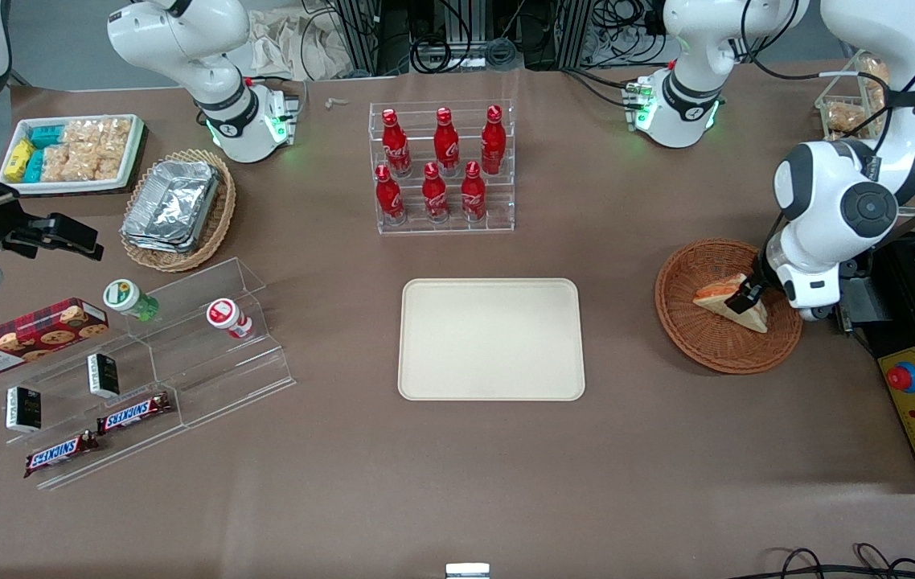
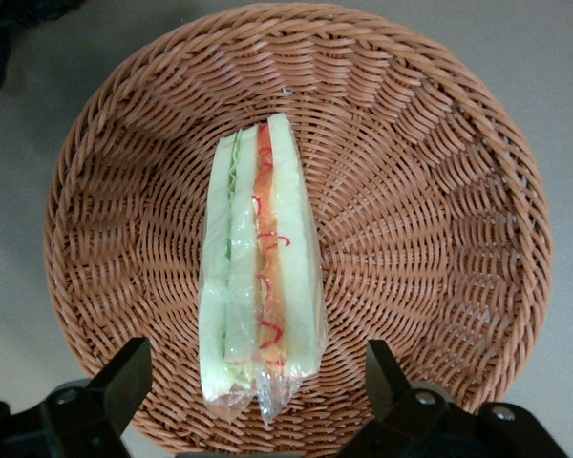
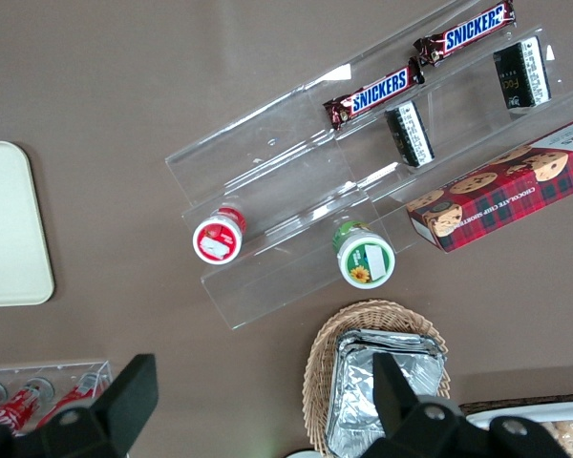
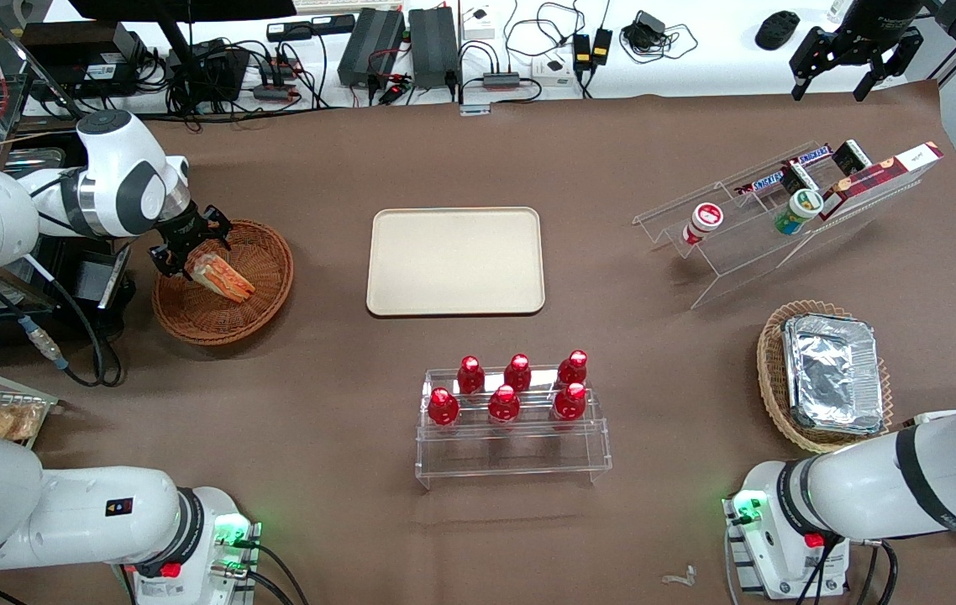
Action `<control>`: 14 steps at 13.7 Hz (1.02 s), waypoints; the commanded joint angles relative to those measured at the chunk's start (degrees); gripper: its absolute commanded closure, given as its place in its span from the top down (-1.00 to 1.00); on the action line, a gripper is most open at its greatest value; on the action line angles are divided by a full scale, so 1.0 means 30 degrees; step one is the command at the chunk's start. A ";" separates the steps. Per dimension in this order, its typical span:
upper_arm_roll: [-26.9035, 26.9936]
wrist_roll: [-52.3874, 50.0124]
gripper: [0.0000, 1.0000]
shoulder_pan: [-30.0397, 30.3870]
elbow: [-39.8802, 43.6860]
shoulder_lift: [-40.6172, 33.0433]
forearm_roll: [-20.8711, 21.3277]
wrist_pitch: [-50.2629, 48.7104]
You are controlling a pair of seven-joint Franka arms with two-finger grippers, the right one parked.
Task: Place sandwich from basket to tray
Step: 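Close the left gripper on the sandwich's pointed end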
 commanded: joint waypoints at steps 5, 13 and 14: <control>-0.0007 -0.1844 0.98 -0.0027 -0.0861 0.0519 0.0256 0.1811; 0.0022 -0.2257 0.81 -0.0027 -0.0627 0.0668 0.0721 0.2017; 0.0022 -0.2606 0.73 -0.0027 -0.0597 0.0785 0.1015 0.2017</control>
